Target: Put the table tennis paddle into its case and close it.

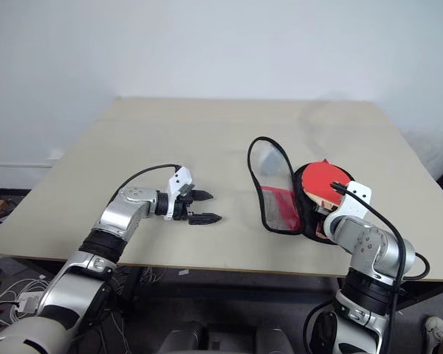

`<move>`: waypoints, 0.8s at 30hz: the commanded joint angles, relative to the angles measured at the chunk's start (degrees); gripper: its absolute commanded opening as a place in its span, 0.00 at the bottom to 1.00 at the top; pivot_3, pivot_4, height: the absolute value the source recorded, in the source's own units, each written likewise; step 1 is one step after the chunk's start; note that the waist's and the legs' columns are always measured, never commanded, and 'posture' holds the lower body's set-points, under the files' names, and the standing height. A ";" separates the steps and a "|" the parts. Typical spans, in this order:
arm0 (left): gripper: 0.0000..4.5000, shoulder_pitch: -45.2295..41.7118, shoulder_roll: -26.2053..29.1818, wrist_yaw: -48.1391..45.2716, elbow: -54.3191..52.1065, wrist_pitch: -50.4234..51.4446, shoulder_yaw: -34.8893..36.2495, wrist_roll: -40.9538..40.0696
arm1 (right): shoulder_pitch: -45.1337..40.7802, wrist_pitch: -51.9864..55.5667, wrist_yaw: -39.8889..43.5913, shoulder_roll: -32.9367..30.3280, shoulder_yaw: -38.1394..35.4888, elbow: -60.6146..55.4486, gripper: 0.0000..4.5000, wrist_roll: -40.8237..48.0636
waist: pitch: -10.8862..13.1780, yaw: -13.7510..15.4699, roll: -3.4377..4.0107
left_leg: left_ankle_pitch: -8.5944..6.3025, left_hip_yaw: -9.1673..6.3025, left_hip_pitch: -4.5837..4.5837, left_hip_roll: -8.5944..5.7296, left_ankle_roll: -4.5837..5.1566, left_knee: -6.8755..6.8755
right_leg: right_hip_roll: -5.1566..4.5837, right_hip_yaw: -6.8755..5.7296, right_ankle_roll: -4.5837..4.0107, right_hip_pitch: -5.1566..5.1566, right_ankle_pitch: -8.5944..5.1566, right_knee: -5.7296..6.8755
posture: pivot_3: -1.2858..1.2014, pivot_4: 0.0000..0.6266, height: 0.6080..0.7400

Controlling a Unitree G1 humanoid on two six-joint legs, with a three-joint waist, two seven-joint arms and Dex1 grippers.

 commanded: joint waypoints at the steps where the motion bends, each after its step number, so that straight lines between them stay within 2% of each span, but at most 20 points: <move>1: 1.00 -2.24 -0.04 -0.21 -0.89 -1.06 0.53 -0.01 | -0.64 -2.55 0.73 -0.14 2.03 -0.41 0.25 -0.82 | 0.00 -0.07 0.00 | 0.00 0.01 0.00 0.00 0.00 0.00 | 0.00 0.01 0.00 -0.01 0.00 0.00 | 0.52 0.00 1.00; 2: 1.00 -2.17 -0.04 -0.21 -1.03 -1.02 0.55 0.00 | -0.39 -2.82 0.97 -0.44 2.66 -0.15 0.25 -1.10 | 0.00 -0.08 0.00 | 0.00 0.01 0.00 0.00 0.00 0.00 | 0.00 0.02 0.00 -0.01 0.00 0.00 | 0.52 0.00 1.00; 4: 1.00 -2.03 0.00 -0.20 -1.30 -0.92 0.58 -0.01 | 0.65 -3.81 2.03 -2.36 5.42 0.13 0.42 -2.13 | 0.00 -0.05 0.00 | 0.00 0.01 0.00 0.00 0.00 -0.01 | 0.00 0.01 0.00 0.00 0.00 0.00 | 0.52 0.00 1.00; 12: 1.00 -1.83 -0.54 -0.29 -1.71 -0.99 0.52 -0.34 | -0.04 -3.64 5.32 -6.30 3.13 -1.62 1.00 -0.53 | 0.00 0.09 0.00 | 0.00 0.00 0.00 0.00 0.00 0.02 | 0.00 0.00 0.00 0.03 0.00 -0.01 | 0.52 0.00 1.00; 15: 1.00 -3.39 -3.02 0.67 0.51 -2.62 0.03 0.12 | -2.20 -6.43 9.56 -9.87 1.78 -7.90 1.00 2.31 | 0.03 0.16 0.05 | 0.00 0.01 0.00 0.00 0.00 0.02 | 0.00 0.01 0.01 0.02 0.00 -0.01 | 0.52 0.00 1.00; 19: 1.00 -7.81 -9.24 4.07 7.43 -7.00 -1.60 2.79 | -4.81 -11.67 14.11 -14.40 0.60 -13.57 1.00 4.90 | 0.05 0.34 0.06 | 0.00 -0.01 -0.03 -0.01 0.00 0.11 | -0.01 -0.05 0.02 0.08 -0.01 -0.05 | 0.52 0.00 1.00; 24: 1.00 -14.20 -16.70 8.09 18.03 -14.79 -4.51 7.80 | -4.18 -14.75 14.94 -15.04 2.49 -16.00 1.00 5.02 | 0.03 0.18 -0.11 | 0.00 -0.07 -0.02 -0.01 0.00 0.08 | 0.00 -0.10 0.03 0.12 -0.02 -0.12 | 0.52 0.00 1.00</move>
